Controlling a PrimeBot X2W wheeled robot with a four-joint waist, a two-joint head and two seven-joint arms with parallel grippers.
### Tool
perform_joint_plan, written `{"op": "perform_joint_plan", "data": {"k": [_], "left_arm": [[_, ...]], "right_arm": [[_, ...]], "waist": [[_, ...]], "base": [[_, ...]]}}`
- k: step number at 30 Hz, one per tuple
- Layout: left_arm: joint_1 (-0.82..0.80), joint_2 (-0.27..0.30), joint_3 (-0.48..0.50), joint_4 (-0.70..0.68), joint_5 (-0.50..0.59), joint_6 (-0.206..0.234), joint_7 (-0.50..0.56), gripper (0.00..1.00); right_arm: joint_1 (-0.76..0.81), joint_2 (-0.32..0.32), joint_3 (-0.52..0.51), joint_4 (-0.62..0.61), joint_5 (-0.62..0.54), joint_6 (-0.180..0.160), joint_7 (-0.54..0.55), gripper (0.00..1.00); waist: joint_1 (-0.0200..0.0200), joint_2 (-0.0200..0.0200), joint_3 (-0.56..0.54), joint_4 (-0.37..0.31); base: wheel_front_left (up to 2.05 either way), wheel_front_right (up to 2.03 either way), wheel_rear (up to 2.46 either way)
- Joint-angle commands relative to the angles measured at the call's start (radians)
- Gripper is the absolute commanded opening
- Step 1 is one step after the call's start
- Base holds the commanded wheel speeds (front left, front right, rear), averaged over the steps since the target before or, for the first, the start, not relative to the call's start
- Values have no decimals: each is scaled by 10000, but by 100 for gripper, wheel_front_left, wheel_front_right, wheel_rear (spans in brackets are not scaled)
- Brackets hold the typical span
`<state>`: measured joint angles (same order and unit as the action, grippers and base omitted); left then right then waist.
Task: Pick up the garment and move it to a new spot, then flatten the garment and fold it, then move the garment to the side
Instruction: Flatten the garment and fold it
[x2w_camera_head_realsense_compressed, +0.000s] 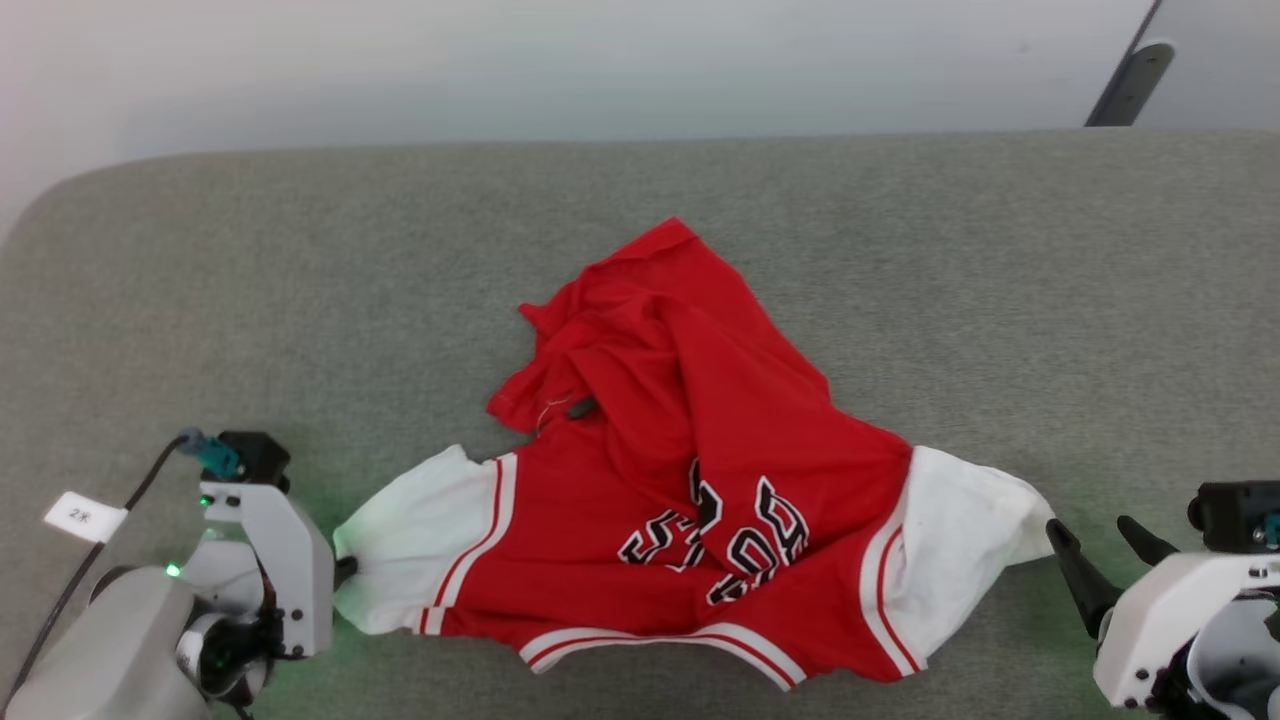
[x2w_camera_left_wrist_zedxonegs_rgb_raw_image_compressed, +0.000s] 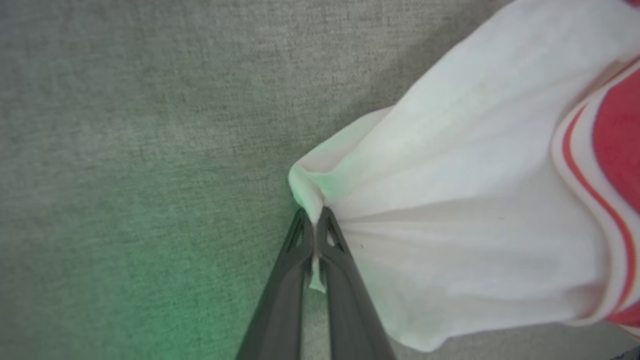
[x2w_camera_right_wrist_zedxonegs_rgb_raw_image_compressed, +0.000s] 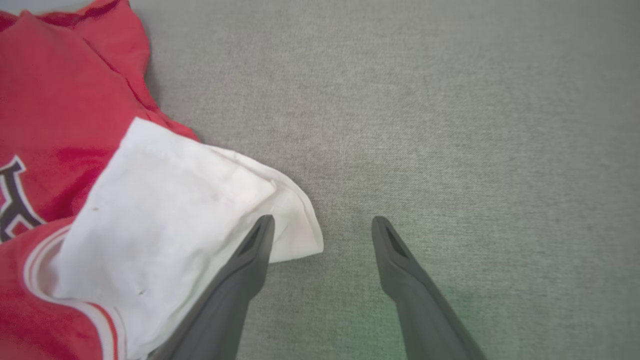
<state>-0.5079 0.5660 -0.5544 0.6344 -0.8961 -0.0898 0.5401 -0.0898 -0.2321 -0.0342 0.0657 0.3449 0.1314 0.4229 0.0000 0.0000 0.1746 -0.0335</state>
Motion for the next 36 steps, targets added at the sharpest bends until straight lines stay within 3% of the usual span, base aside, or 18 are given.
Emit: {"op": "perform_joint_plan", "data": {"k": [1, 11, 12, 13, 18, 25, 36], "left_arm": [[-6, -394, -190, 203, 80, -5, -117, 0], [-432, -580, -388, 589, 106, -196, -371, 0], [-466, -592, -403, 624, 103, -203, -395, 0], [-489, -604, -416, 659, 94, -213, -420, 0], [-736, -591, -418, 724, 12, -253, -492, 0], [-1606, -188, -401, -46, 263, -231, -269, 0], [-3554, 569, -133, -1962, 525, 398, 1134, 0]], "right_arm": [[-219, 20, 10, 155, 259, -15, 153, 100], [-1029, -377, 734, 1802, 708, -15, 1431, 100], [-1088, -421, 817, 1972, 681, -13, 1518, 34], [-1146, -433, 859, 2092, 681, -15, 1576, 0], [-1526, -450, 952, 2271, 967, -13, 1729, 0], [-2272, -637, 565, 1389, 1917, -13, 1847, 0], [-4462, -255, -449, 468, 2359, -13, 2195, 0]], "waist": [[0, 0, 123, 143], [0, 0, 372, 505], [0, 0, 386, 531], [0, 0, 398, 554], [0, 0, 375, 613], [0, 0, -82, 664], [0, 0, -1264, 553]], "base": [[0, 0, 0], [0, 0, 0], [0, 0, 0], [0, 0, 0], [0, 0, 0], [0, 0, 0], [0, 0, 0]]}}
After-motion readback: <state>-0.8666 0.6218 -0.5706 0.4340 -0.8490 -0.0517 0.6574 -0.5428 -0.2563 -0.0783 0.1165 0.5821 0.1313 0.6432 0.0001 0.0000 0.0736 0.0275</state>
